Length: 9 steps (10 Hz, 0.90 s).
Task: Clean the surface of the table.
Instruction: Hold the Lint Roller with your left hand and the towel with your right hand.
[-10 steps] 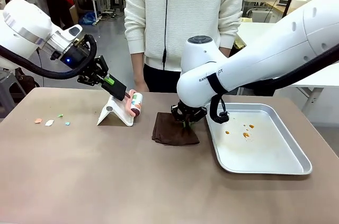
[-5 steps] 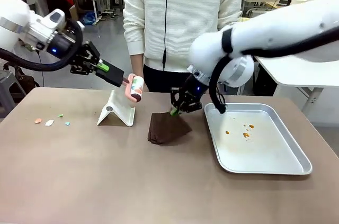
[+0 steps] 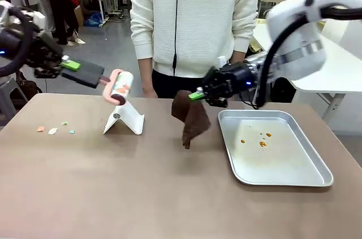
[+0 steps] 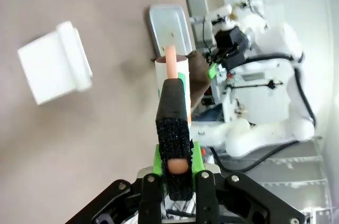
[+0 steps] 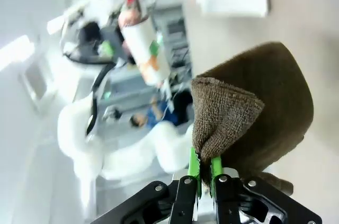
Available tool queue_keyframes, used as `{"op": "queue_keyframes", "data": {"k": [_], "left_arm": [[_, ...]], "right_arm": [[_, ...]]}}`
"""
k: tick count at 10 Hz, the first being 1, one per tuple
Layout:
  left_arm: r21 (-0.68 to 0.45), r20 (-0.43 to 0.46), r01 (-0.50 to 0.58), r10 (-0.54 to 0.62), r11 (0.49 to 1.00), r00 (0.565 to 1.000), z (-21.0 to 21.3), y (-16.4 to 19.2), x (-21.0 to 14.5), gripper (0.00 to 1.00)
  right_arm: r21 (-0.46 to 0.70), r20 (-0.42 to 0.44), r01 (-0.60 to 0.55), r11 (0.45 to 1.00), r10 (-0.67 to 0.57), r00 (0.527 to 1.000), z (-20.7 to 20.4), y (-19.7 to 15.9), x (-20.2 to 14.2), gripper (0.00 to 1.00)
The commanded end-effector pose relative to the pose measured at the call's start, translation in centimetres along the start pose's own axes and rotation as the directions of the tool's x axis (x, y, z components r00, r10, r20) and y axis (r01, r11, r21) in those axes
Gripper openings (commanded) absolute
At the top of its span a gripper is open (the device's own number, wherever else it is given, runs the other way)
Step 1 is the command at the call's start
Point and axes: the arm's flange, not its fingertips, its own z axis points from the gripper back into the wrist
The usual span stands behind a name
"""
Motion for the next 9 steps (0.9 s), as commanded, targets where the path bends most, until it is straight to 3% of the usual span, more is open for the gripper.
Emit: {"op": "queue_keyframes", "data": {"k": [1, 2, 4, 7, 9], "left_arm": [[-0.036, -0.050, 0.063, -0.065, 0.997, 0.997, 2.7, 0.6, -3.8, 0.05], [-0.044, -0.028, 0.032, -0.033, 0.999, 0.999, 4.8, 1.7, -5.4, 0.05], [-0.123, -0.014, 0.052, -0.054, 0.991, 0.998, 8.7, 4.5, -8.2, 0.05], [-0.108, -0.132, 0.103, -0.117, 0.989, 0.984, 13.7, 8.7, -10.3, 0.05], [-0.177, 0.035, 0.098, -0.093, 0.979, 0.995, 18.0, 10.7, -12.7, 0.05]], "right_arm": [[0.016, 0.003, -0.052, 0.999, 0.052, 0.999, 1.7, -0.5, -7.1, 0.00], [-0.030, 0.017, -0.124, 0.992, 0.124, 0.992, 2.4, -1.1, -10.5, 0.00], [0.009, 0.103, -0.187, 0.982, 0.185, 0.977, 6.4, -3.3, -16.0, 0.00], [0.148, 0.217, -0.193, 0.970, 0.158, 0.963, 14.8, -6.3, -20.2, 0.00], [0.185, 0.335, -0.163, 0.969, 0.094, 0.938, 21.4, -8.1, -22.4, 0.00]]}}
